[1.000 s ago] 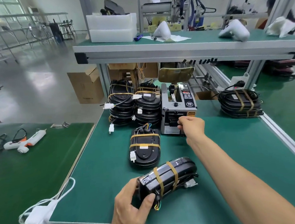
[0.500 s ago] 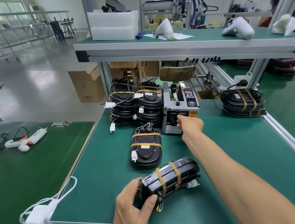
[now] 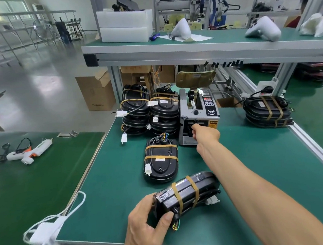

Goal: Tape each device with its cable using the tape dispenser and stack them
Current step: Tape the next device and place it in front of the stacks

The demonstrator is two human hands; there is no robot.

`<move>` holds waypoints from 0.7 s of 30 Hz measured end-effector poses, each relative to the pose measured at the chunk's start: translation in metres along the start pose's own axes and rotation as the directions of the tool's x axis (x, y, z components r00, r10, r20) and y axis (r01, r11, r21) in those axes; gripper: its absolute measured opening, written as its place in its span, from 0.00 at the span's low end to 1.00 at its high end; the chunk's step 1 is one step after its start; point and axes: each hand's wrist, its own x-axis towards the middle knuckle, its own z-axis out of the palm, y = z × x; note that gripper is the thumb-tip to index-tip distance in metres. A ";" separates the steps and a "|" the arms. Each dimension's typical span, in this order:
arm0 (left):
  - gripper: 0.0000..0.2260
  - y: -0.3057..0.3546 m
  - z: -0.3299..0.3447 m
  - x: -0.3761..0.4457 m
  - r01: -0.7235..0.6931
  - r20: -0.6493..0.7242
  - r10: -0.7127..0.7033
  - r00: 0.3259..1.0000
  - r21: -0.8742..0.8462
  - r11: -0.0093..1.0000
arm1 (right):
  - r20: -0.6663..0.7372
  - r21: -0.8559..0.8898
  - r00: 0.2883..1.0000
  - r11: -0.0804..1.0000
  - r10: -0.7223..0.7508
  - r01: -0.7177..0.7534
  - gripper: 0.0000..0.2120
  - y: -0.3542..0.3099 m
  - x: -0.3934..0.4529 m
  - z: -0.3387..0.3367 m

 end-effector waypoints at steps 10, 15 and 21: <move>0.17 0.001 0.000 0.001 -0.002 -0.007 0.002 1.000 0.000 1.000 | 0.550 -0.227 0.822 0.920 -0.149 0.319 0.06 0.003 -0.023 -0.055; 0.16 0.000 0.001 -0.001 0.000 -0.002 0.000 1.000 0.011 1.000 | 0.687 -0.105 0.673 0.879 -0.273 0.464 0.09 -0.007 -0.066 -0.083; 0.15 0.001 0.001 0.000 0.002 -0.002 -0.002 1.000 -0.002 1.000 | 0.762 0.055 0.563 0.898 -0.321 0.437 0.12 -0.011 -0.112 -0.111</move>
